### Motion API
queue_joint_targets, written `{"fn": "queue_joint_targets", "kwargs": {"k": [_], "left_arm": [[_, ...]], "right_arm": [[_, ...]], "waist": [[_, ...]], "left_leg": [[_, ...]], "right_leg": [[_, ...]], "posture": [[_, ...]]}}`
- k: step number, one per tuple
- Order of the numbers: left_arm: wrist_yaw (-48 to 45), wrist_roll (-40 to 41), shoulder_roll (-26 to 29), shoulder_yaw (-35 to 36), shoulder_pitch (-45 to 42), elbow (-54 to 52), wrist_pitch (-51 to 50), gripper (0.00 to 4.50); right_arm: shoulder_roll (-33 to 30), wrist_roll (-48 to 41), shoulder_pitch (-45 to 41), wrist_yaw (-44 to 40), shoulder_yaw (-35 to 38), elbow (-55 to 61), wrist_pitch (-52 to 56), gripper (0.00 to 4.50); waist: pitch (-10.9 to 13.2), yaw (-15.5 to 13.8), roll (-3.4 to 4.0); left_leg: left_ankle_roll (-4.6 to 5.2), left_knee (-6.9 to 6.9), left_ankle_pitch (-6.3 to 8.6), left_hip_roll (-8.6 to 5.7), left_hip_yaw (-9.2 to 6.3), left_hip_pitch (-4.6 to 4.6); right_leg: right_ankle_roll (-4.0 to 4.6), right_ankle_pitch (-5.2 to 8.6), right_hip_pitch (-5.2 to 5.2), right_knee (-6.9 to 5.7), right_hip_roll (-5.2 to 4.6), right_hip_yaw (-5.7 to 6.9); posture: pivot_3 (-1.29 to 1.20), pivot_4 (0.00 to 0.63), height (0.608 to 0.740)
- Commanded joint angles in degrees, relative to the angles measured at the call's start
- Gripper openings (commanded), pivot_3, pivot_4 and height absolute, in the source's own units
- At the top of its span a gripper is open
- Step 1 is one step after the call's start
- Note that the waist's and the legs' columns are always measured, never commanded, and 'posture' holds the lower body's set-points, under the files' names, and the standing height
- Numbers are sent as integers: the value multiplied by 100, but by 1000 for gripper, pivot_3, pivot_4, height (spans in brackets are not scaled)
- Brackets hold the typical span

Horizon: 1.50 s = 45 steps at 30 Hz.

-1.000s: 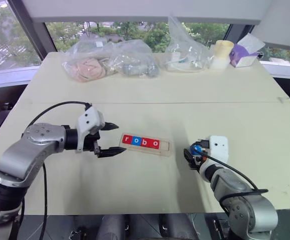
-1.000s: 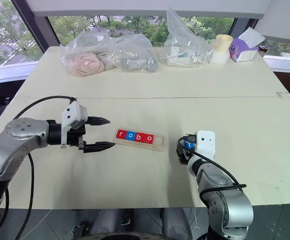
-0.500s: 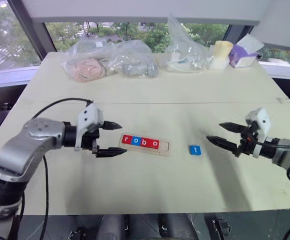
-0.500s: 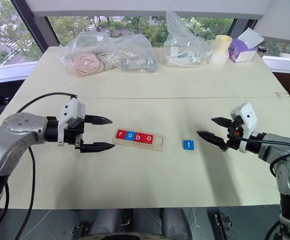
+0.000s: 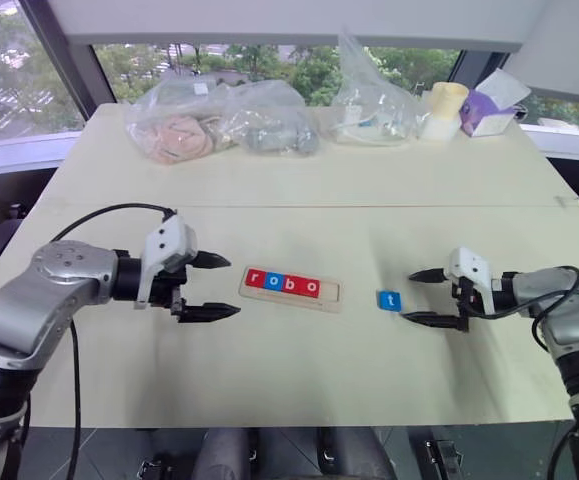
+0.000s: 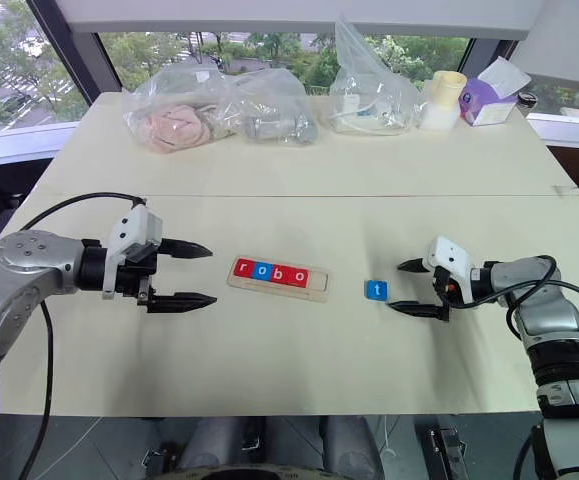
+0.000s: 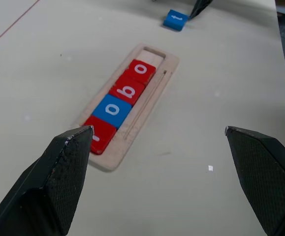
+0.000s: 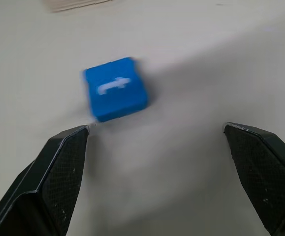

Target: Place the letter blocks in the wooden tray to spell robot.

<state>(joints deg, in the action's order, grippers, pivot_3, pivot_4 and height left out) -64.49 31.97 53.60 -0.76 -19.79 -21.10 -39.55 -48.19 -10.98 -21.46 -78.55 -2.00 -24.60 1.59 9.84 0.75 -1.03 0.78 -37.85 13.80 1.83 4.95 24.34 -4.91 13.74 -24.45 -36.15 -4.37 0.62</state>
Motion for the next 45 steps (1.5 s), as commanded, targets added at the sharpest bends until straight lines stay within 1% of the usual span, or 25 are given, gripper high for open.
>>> {"fn": "queue_joint_targets", "kwargs": {"k": [1,8,9,10,11,13,14,15,19,22,24,27,32,36,45], "left_arm": [[34,108,100,248,35,-220,-33,4500],[132,95,66,217,97,-234,-39,4500],[144,92,51,197,69,-216,-44,4500],[148,83,37,175,45,-193,-41,4500],[150,74,26,158,28,-170,-35,4500],[150,48,4,123,-1,-118,-15,4500],[146,36,0,108,-12,-99,-6,4500],[146,31,-5,99,-22,-89,-8,4500],[124,32,14,110,-18,-66,-2,4500],[93,11,31,102,-19,-28,16,4500],[87,3,8,66,-46,-22,16,4500],[95,-46,-58,-43,-92,-11,48,4500],[100,-157,-153,-190,-147,39,125,4500],[120,-181,-197,-174,-109,43,138,4500],[303,-125,-246,-84,110,-129,77,4500]], "right_arm": [[27,31,-33,-104,-74,53,-145,4470],[215,-8,116,148,-40,418,-66,4470],[262,13,109,220,-34,397,-94,3963],[316,30,103,301,-33,382,-101,3672],[354,32,103,346,-39,381,-104,3209],[426,27,120,432,-55,423,-101,2249],[441,14,146,447,-62,474,-88,1648],[437,-2,188,459,-59,558,-64,1180],[294,-131,352,500,56,1087,214,1124],[112,-336,251,549,147,1981,856,1124],[119,-395,95,695,87,2463,1302,1124],[197,-317,-50,906,-104,2841,1714,1124],[433,-5,-374,1298,-599,2963,2254,1124],[552,28,-564,1363,-905,3107,2646,1124],[744,95,-688,1420,-1228,3188,2672,1124]], "waist": [[0,1,0],[0,6,0],[0,5,0],[0,4,0],[0,3,0],[0,1,0],[0,3,0],[0,5,1],[0,1,1],[3,3,6],[3,18,6],[3,-2,6],[2,-15,5],[2,-9,5],[2,-13,5]], "left_leg": [[0,-2,0,0,0,0],[-1,-4,0,2,0,-1],[0,-5,0,2,0,-1],[-1,-5,0,2,0,0],[-1,-6,0,1,0,0],[-1,-6,0,1,0,0],[-1,-6,0,1,0,0],[-1,-6,0,1,0,0],[-1,-6,0,2,0,0],[-1,-6,0,1,1,1],[-1,-7,0,1,1,0],[-2,-7,1,3,-1,0],[-1,-9,2,-2,1,7],[2,-11,3,-3,3,10],[2,-11,3,-2,2,10]], "right_leg": [[0,0,0,-2,-2,0],[1,-1,0,-5,-3,1],[2,-1,0,-5,-3,1],[2,-1,0,-5,-3,1],[2,-1,0,-5,-4,1],[2,-1,0,-5,-4,1],[2,-1,1,-5,-4,1],[2,-1,1,-5,-4,1],[2,-1,1,-6,-4,2],[2,-1,0,-6,-6,2],[2,-2,-1,-7,-7,1],[4,-3,-2,-8,-7,3],[5,-2,-3,-4,-16,5],[5,-2,-5,-4,-19,5],[5,-2,-5,-5,-16,5]], "posture": [[0,150,739],[0,150,739],[0,150,739],[0,150,739],[0,150,739],[0,150,739],[0,150,739],[0,150,739],[0,150,739],[0,150,739],[0,150,739],[0,150,739],[0,150,739],[0,150,739],[0,150,739]]}}
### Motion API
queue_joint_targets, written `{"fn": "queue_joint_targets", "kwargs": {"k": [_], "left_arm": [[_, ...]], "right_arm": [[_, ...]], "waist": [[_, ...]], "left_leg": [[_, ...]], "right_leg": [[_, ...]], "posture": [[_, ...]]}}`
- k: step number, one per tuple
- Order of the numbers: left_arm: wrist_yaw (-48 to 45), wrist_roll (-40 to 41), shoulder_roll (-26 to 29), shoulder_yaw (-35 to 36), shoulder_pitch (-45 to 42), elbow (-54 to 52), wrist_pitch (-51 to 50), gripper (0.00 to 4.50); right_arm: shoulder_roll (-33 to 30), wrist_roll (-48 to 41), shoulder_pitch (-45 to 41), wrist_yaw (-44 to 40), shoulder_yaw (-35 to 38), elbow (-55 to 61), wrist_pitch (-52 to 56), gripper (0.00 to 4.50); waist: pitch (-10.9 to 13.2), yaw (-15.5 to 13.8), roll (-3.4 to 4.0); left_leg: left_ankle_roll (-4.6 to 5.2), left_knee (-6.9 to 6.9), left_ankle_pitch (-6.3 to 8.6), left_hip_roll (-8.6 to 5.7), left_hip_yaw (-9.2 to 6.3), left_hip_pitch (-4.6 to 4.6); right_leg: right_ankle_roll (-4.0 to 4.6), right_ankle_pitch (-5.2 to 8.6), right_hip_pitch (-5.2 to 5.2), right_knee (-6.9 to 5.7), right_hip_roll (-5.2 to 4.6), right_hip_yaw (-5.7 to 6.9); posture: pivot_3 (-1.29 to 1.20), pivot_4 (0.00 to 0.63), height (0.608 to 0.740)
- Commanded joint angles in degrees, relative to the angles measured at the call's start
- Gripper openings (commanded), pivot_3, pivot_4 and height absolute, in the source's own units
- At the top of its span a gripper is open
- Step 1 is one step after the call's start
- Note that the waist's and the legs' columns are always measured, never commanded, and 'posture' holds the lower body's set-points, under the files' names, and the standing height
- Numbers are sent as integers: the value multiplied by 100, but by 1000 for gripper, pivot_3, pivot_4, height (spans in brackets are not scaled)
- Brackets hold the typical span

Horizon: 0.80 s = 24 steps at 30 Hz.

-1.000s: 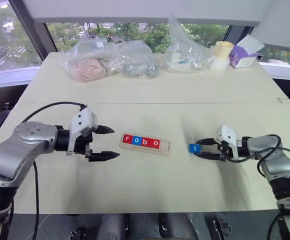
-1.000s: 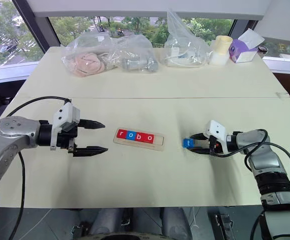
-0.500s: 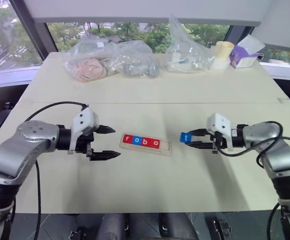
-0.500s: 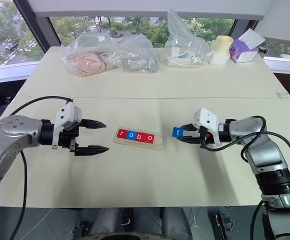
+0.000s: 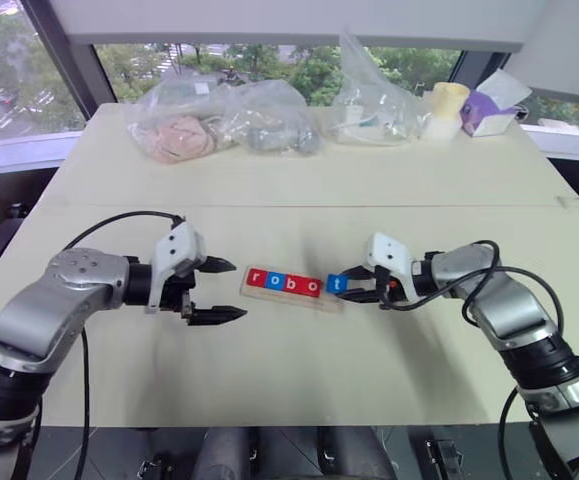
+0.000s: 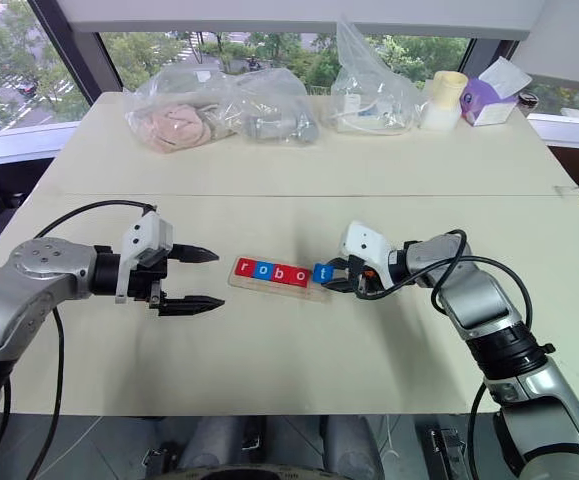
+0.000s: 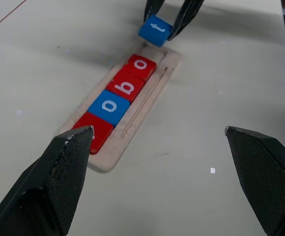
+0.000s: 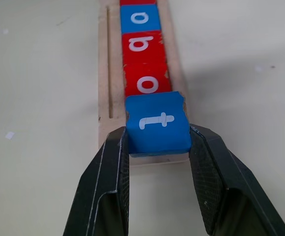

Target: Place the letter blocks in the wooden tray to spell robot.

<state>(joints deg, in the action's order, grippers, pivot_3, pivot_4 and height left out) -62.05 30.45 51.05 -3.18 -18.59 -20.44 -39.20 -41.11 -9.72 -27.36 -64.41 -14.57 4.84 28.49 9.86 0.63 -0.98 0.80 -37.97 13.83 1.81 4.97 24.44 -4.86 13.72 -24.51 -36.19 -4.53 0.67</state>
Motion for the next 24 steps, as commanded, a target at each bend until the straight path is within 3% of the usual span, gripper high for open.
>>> {"fn": "queue_joint_targets", "kwargs": {"k": [1,19,24], "left_arm": [[87,19,12,175,14,-195,47,4500],[244,-16,33,165,145,-221,88,4500],[256,-13,16,162,148,-218,96,4500]], "right_arm": [[51,-47,-85,-21,-11,273,-36,1124],[208,256,-128,134,-136,-199,-472,1124],[249,201,-117,201,-79,-155,-408,3507]], "waist": [[0,1,0],[0,6,0],[0,9,0]], "left_leg": [[0,0,0,0,0,0],[0,0,0,0,0,-1],[0,0,0,0,0,-1]], "right_leg": [[0,0,0,0,0,0],[0,0,1,0,2,0],[-1,0,1,-1,3,0]], "posture": [[0,150,739],[0,150,739],[0,150,739]]}}
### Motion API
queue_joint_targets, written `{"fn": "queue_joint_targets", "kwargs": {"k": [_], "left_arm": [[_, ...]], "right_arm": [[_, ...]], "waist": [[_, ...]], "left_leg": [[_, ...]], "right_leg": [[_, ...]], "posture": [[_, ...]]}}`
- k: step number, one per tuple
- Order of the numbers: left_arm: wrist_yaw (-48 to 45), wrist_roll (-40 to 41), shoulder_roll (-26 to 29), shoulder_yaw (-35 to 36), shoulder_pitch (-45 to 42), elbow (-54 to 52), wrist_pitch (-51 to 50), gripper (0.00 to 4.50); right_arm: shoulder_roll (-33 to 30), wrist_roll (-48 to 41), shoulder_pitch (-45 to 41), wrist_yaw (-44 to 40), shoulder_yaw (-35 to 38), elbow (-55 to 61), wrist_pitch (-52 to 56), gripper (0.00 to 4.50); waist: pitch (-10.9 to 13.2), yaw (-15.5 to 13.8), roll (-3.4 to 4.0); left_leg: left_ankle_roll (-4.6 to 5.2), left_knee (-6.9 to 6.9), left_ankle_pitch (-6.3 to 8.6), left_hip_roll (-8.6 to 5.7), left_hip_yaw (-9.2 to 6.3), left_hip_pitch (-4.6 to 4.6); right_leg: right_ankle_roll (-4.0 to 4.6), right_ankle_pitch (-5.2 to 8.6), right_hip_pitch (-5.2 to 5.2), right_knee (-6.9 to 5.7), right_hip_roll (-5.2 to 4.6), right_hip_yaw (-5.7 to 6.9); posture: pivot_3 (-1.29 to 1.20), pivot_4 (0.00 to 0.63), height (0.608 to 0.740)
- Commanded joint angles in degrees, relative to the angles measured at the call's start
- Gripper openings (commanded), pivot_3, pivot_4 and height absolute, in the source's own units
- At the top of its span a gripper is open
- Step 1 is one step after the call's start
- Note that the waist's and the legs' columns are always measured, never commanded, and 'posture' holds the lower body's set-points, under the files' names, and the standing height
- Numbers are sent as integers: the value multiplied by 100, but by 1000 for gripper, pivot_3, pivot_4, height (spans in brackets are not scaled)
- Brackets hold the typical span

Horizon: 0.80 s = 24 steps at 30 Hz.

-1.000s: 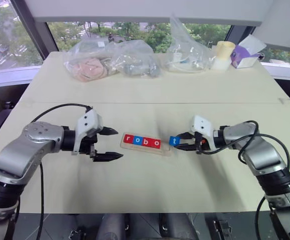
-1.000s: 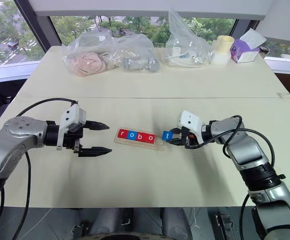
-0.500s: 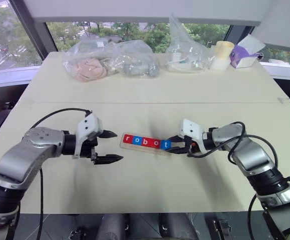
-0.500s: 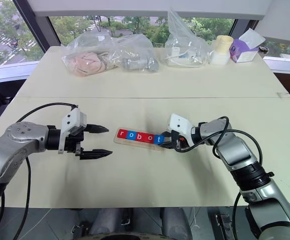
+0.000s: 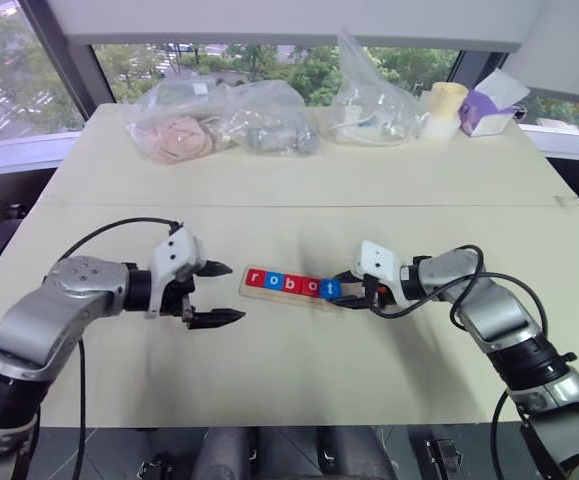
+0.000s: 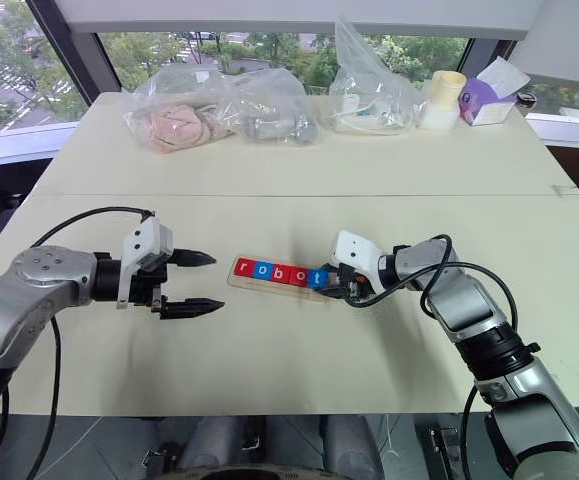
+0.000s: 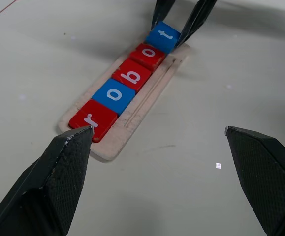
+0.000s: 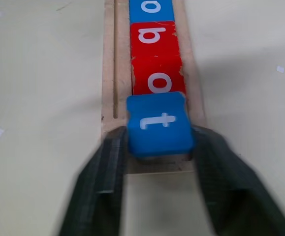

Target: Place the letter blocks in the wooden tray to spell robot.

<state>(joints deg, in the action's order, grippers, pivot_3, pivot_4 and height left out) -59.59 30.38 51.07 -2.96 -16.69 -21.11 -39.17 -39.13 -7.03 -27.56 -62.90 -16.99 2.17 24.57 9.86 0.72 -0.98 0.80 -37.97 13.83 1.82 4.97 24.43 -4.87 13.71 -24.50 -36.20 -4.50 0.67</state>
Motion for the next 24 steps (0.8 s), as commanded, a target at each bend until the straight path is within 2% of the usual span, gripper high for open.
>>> {"fn": "queue_joint_targets", "kwargs": {"k": [1,2,10,15,24], "left_arm": [[9,-7,12,137,-48,-143,96,4500],[9,-6,12,139,-48,-141,96,4500],[16,14,29,179,-16,-154,81,4500],[21,64,19,216,-26,-162,46,4500],[-29,169,18,245,-214,-71,-22,4500]], "right_arm": [[77,-111,-103,76,205,155,-4,4055],[104,-179,-111,96,259,215,49,4457],[83,-931,-253,176,1029,737,610,4457],[-186,-402,-34,586,1081,522,154,4457],[-160,155,364,879,813,-24,-613,4457]], "waist": [[0,0,0],[0,0,0],[0,-6,0],[0,-9,0],[0,4,0]], "left_leg": [[0,0,0,0,0,0],[0,0,0,0,0,0],[0,0,0,0,0,0],[0,0,1,-1,0,0],[0,0,1,0,0,0]], "right_leg": [[0,0,0,0,0,0],[0,0,0,0,0,0],[0,0,0,0,-1,0],[0,0,0,2,-5,0],[0,0,0,1,-2,0]], "posture": [[0,150,739],[0,150,739],[0,150,739],[0,150,739],[0,150,739]]}}
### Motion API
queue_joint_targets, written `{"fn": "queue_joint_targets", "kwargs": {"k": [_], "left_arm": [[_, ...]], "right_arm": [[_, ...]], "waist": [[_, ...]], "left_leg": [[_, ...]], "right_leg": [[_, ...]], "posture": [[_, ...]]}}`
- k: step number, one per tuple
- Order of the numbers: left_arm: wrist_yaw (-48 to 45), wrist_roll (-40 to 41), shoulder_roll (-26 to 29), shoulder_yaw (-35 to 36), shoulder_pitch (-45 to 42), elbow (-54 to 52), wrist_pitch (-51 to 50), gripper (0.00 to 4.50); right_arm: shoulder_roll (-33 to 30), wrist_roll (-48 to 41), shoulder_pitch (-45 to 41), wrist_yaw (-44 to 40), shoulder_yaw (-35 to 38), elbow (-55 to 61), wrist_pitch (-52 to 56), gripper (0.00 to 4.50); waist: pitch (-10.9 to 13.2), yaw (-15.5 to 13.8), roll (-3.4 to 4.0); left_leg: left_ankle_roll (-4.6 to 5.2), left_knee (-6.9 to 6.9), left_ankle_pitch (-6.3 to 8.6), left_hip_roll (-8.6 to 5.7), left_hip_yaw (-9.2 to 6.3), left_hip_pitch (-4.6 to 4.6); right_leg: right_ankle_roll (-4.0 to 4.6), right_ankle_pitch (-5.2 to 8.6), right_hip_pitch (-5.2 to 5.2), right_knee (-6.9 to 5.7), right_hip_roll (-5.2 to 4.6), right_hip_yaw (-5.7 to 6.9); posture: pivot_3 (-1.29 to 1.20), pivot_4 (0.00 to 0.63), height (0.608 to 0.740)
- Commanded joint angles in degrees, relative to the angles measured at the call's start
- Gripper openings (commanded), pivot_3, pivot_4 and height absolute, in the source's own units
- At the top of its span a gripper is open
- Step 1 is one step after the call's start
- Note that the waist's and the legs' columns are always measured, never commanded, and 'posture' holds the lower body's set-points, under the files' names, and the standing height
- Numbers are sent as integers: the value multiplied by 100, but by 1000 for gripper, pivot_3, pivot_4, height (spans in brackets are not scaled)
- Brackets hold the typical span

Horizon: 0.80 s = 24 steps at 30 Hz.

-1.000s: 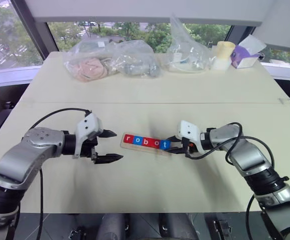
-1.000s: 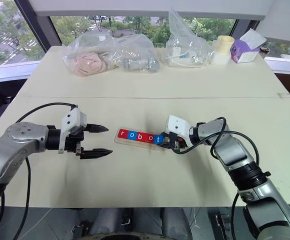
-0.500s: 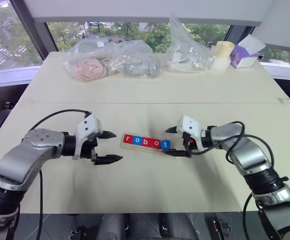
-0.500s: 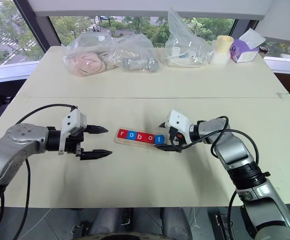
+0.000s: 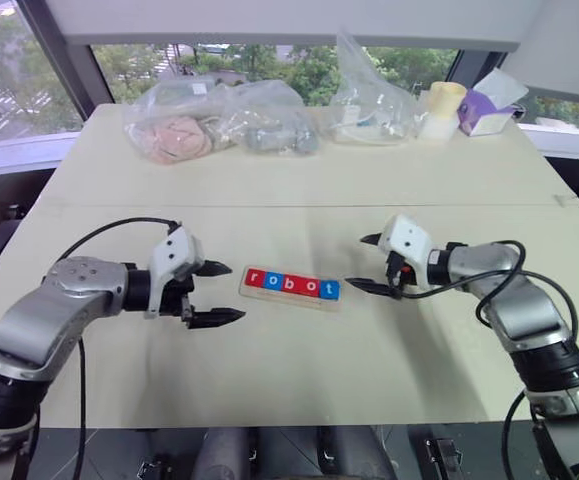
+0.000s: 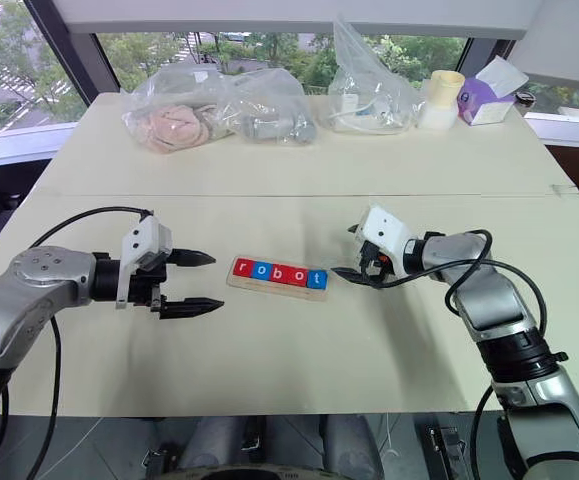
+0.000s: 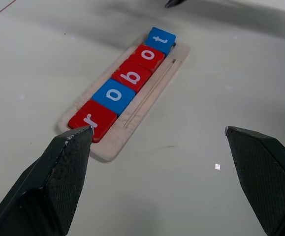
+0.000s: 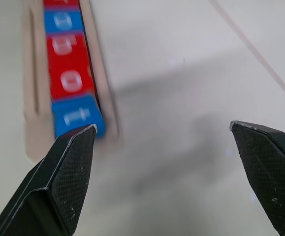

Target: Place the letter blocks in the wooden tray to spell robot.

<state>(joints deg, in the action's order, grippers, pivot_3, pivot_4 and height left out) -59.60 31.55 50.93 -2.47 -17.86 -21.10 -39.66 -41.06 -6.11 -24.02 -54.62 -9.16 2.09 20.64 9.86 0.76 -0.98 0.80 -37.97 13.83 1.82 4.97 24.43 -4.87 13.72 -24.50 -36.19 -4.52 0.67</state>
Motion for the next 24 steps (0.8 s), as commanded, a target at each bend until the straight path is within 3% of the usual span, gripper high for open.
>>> {"fn": "queue_joint_targets", "kwargs": {"k": [1,15,24], "left_arm": [[-34,48,45,201,-101,-50,35,4500],[-2,87,109,299,-20,-117,-62,4500],[160,185,7,468,30,-44,-210,4500]], "right_arm": [[59,66,32,55,22,-50,-252,4457],[403,207,76,123,-169,-181,-456,4457],[29,86,185,128,283,161,-217,4457]], "waist": [[0,3,0],[0,1,0],[0,-15,0]], "left_leg": [[0,0,0,0,0,0],[0,0,0,0,0,0],[0,0,0,0,0,0]], "right_leg": [[0,0,0,0,0,0],[-1,0,1,-1,4,0],[-1,0,1,-1,3,0]], "posture": [[0,150,739],[0,150,739],[0,150,739]]}}
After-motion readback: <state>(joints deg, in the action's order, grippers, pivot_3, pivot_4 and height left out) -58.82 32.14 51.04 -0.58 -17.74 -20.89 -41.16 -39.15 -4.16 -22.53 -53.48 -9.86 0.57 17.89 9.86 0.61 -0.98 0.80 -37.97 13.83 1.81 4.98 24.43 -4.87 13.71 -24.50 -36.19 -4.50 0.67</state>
